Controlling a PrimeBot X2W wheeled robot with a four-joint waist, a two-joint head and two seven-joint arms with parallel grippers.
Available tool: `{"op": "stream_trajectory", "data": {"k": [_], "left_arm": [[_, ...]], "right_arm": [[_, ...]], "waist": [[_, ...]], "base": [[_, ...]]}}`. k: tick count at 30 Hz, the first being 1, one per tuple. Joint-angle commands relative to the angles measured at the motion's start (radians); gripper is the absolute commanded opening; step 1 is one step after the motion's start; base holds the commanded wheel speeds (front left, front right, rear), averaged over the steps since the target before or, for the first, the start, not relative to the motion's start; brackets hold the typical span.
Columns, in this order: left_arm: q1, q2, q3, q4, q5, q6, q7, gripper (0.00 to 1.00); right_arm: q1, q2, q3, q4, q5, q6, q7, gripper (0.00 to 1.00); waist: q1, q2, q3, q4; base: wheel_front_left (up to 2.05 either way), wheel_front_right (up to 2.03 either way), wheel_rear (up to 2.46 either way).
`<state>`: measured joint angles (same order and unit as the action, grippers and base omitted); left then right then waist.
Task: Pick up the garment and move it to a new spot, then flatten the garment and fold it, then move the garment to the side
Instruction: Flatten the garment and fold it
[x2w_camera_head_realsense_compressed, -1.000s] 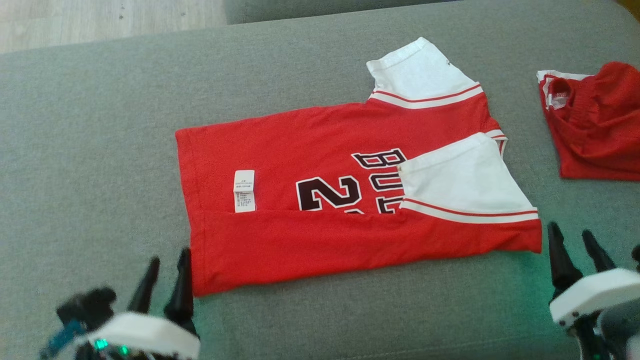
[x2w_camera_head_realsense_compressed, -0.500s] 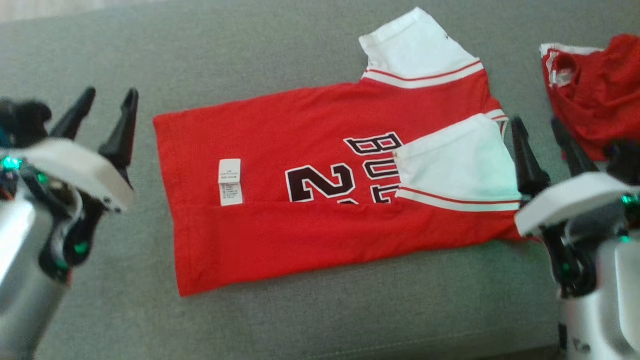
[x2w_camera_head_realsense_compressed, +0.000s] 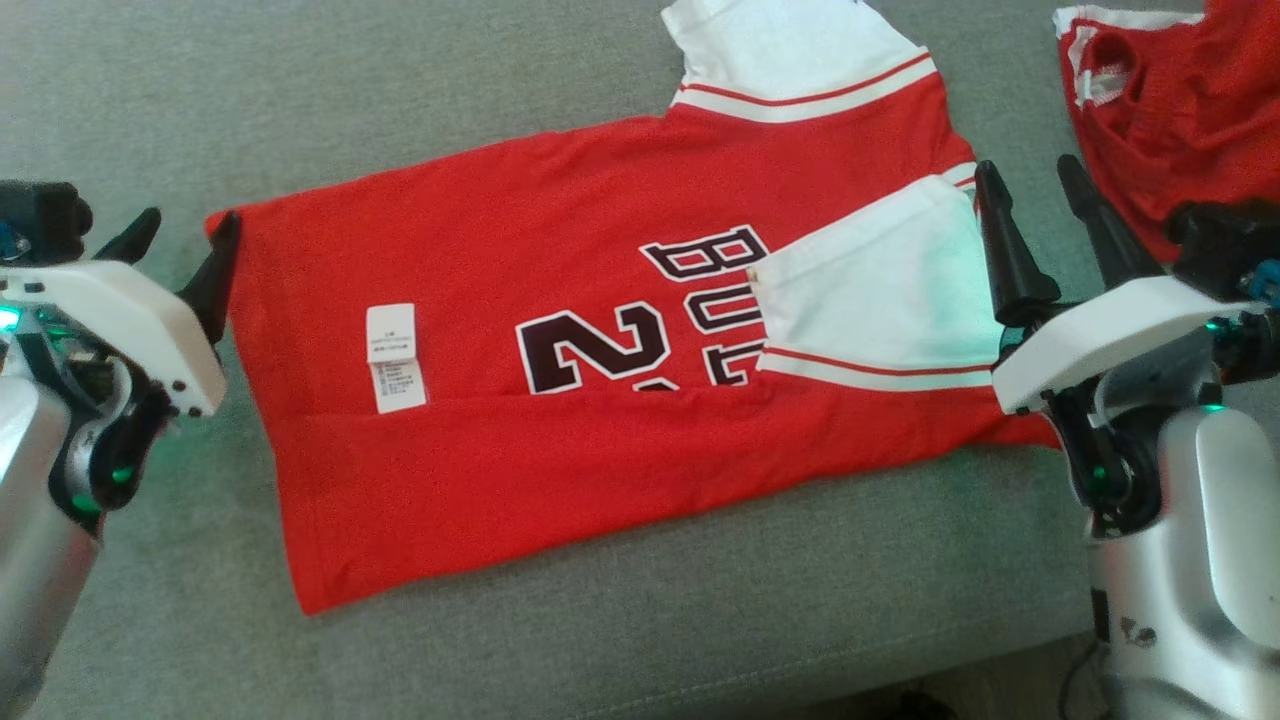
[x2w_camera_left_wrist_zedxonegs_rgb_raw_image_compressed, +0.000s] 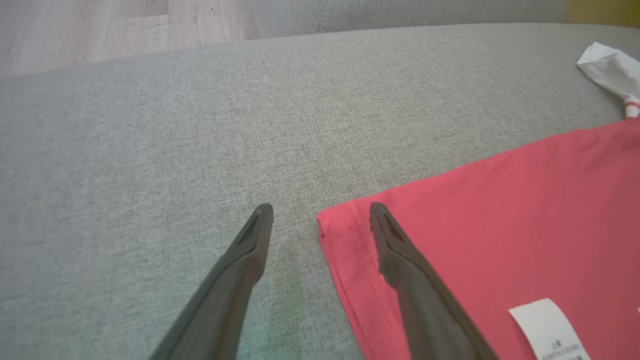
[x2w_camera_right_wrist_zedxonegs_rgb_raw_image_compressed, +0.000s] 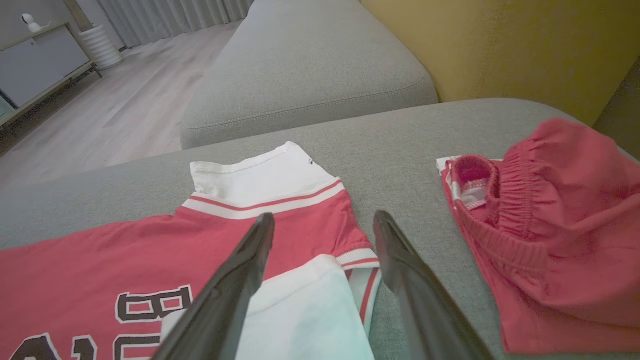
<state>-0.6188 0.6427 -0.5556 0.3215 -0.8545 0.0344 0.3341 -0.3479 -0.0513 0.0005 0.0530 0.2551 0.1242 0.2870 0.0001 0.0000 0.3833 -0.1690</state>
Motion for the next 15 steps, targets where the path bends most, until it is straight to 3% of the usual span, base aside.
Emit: {"op": "stream_trajectory", "data": {"k": [1,14,15], "left_arm": [[-0.051,0.053,0.048,-0.015,-0.010,-0.001,-0.005,1.00],[-0.065,0.059,0.015,0.014,-0.014,-0.023,0.052,1.00],[-0.067,0.058,0.009,0.013,-0.013,-0.027,0.060,0.84]], "right_arm": [[-0.034,-0.013,0.025,-0.029,0.006,0.007,-0.012,1.00],[-0.077,-0.027,0.036,-0.005,0.019,0.007,-0.020,1.00],[-0.082,-0.028,0.037,-0.005,0.019,0.007,-0.019,1.00]], "waist": [[-0.0001,0.0000,0.009,-0.008],[-0.0001,0.0000,0.043,-0.028],[-0.0001,0.0000,0.045,-0.027]], "base": [[0.00,0.00,0.00],[0.00,0.00,0.00],[0.00,0.00,0.00]]}}
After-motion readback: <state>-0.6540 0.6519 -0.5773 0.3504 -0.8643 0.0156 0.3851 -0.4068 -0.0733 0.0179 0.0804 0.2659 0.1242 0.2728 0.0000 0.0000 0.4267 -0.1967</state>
